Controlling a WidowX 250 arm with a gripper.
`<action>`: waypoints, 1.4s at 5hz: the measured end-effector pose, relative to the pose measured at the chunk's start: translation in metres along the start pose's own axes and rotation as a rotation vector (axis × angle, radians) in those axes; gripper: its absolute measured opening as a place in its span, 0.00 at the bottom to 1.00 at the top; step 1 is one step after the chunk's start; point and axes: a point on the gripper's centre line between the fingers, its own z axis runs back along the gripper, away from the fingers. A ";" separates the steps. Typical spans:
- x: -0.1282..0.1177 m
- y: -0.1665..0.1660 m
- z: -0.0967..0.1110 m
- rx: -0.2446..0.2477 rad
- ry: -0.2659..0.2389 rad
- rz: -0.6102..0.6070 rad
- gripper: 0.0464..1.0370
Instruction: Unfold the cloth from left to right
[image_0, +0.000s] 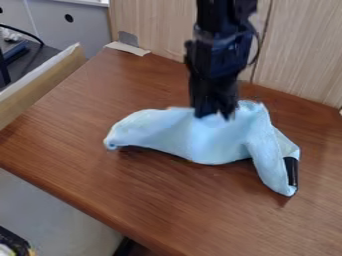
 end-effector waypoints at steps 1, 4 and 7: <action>-0.017 -0.019 -0.011 -0.028 0.029 -0.042 0.01; -0.028 -0.069 -0.036 -0.087 0.015 -0.158 0.01; -0.022 -0.099 -0.077 -0.078 0.068 -0.227 0.01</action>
